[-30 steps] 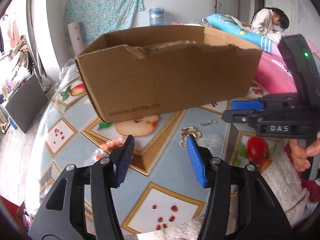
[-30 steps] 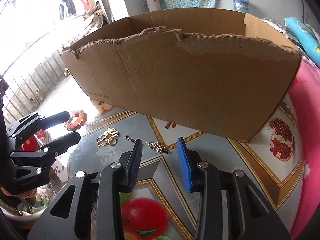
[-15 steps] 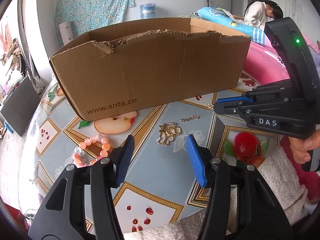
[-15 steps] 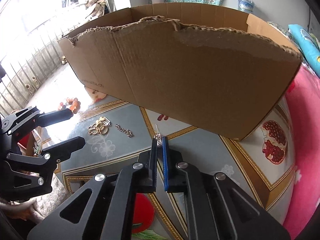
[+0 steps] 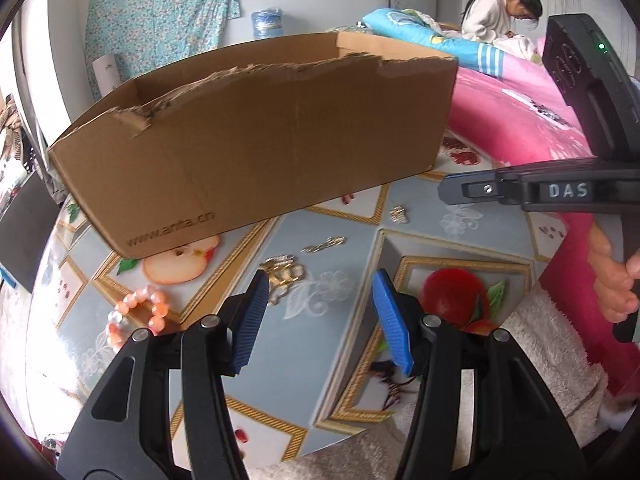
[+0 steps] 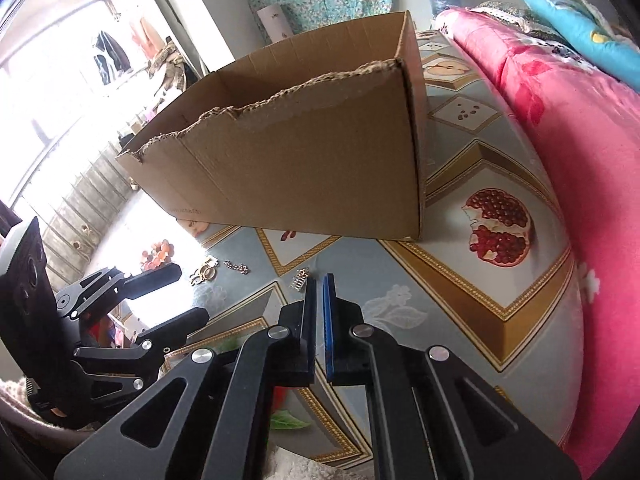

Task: Organize jewelry
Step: 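Close the left gripper on the thin gold chain and lift it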

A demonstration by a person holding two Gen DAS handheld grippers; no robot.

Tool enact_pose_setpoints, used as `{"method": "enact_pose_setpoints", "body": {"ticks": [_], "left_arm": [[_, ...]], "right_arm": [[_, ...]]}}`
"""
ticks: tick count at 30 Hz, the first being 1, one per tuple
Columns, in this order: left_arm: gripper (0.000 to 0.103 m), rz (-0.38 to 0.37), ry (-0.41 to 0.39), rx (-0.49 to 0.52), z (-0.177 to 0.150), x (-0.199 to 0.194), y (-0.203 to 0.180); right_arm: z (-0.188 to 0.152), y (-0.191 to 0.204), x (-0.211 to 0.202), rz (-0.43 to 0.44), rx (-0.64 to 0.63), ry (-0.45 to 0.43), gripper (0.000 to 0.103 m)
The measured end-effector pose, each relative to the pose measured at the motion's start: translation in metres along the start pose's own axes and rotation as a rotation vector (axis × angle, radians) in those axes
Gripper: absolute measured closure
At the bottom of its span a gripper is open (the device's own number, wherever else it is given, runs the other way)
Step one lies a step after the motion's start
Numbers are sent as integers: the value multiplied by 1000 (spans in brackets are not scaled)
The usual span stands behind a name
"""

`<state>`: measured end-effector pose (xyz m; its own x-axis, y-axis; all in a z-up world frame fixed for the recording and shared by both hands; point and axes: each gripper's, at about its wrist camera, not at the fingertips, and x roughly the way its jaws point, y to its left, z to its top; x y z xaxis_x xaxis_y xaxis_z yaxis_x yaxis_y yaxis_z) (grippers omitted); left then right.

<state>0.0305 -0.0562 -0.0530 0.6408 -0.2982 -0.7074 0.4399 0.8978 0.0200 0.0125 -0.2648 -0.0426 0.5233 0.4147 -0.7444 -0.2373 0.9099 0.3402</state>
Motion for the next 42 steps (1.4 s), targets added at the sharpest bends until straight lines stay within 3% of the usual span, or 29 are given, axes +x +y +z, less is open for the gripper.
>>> {"method": "enact_pose_setpoints", "body": {"ticks": [6, 11, 16, 28, 37, 42], "left_arm": [[62, -88, -19, 61, 21, 18, -24], [71, -141, 12, 65, 31, 35, -30], [76, -161, 29, 63, 38, 46, -35], [78, -111, 53, 62, 40, 58, -41], [98, -66, 47, 67, 42, 60, -39], [103, -74, 26, 75, 42, 57, -37]], "right_arm": [[-2, -14, 4, -18, 52, 19, 97], [-3, -17, 5, -52, 76, 11, 78], [-6, -23, 1, -71, 107, -12, 77], [-12, -24, 2, -53, 134, -26, 77], [-14, -24, 2, -41, 144, -39, 76], [-15, -26, 2, -32, 150, -49, 76]]}}
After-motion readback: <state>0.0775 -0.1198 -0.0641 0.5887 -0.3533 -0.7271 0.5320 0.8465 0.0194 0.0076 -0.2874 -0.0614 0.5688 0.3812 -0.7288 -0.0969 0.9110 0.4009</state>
